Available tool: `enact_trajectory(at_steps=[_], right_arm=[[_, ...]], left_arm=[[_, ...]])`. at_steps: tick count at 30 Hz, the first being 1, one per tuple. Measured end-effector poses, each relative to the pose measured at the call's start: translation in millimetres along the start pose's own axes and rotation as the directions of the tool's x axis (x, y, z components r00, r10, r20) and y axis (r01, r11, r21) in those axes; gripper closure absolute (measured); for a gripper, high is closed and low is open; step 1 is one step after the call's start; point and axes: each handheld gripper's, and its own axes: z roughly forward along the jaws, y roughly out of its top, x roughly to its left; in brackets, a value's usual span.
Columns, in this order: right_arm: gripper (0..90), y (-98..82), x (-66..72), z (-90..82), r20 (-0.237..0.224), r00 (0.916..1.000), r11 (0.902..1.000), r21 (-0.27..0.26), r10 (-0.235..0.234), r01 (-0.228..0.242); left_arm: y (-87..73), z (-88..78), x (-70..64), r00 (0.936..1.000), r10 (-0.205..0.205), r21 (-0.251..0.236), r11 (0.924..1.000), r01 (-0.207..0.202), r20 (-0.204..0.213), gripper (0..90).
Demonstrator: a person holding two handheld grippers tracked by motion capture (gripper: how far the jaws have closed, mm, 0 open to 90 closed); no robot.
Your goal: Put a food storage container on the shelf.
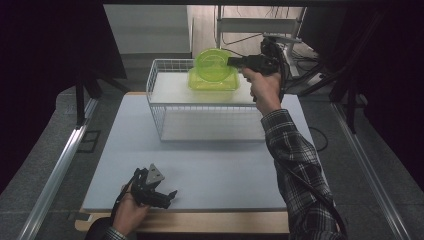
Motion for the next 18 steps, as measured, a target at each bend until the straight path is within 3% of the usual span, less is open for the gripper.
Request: enact_trajectory(at_steps=[4,13,18], right_arm=[[80.8,1.4,-1.5,3.0,0.004,1.0000,0.9999,-0.009,0.008,-0.008],[76.1,3.6,2.4,8.1,0.095,0.9951,0.9994,-0.012,-0.030,0.031],[71.6,5.3,0.9,11.4,0.118,0.9924,0.9992,-0.013,-0.035,0.036]], left_arm=[[0.0,-0.1,-0.1,1.0000,0.000,-0.001,1.0000,0.000,0.001,0.0],[0.0,0.3,-0.2,1.0000,0.001,0.002,1.0000,-0.001,0.003,0.0],[0.0,0.4,-0.2,1.0000,0.001,0.002,1.0000,-0.001,0.005,0.0]])
